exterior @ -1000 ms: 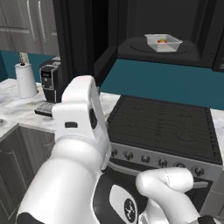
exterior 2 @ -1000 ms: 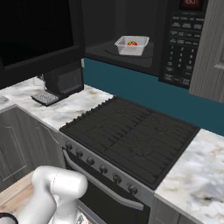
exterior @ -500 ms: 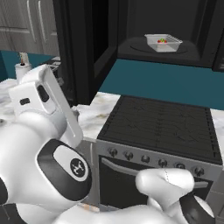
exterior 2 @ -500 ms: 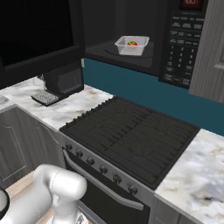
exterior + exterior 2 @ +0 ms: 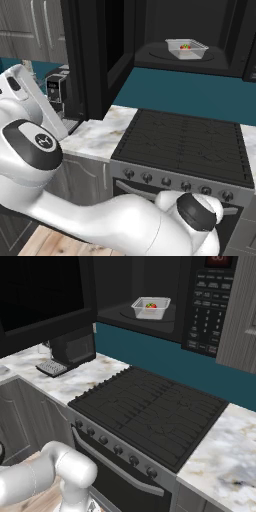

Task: Place the tupperware containing the shrimp and tomato meal in the microwave. Close the microwave door and press the start button to reheat the meal.

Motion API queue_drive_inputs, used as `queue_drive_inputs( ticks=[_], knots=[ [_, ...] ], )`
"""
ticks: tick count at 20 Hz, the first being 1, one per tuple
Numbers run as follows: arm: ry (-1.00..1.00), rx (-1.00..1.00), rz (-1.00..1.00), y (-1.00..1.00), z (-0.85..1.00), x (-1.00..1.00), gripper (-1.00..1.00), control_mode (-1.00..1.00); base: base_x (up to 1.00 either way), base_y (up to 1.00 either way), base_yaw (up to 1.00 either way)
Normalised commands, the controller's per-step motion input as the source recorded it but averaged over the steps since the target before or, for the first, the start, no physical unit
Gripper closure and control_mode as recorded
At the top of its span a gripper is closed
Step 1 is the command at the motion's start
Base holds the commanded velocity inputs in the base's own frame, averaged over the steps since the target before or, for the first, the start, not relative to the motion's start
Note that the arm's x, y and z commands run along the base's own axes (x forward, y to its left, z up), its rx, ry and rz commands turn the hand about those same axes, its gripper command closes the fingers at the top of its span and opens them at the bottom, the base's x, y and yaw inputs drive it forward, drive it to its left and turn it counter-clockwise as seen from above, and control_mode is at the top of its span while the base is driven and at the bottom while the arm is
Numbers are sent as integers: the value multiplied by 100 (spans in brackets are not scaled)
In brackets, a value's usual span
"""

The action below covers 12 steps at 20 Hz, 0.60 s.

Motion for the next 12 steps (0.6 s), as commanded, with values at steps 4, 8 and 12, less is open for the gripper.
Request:
queue_drive_inputs(
  ticks=[4, 8, 12],
  knots=[
    [6, -7, -1, 30, -16, 79, -100, -100, 0, 0, 0],
    [1, -4, -6, 3, -16, 83, -100, -100, 0, 0, 0],
    [0, -2, -14, -2, -24, 85, -100, -100, 0, 0, 0]
  ],
)
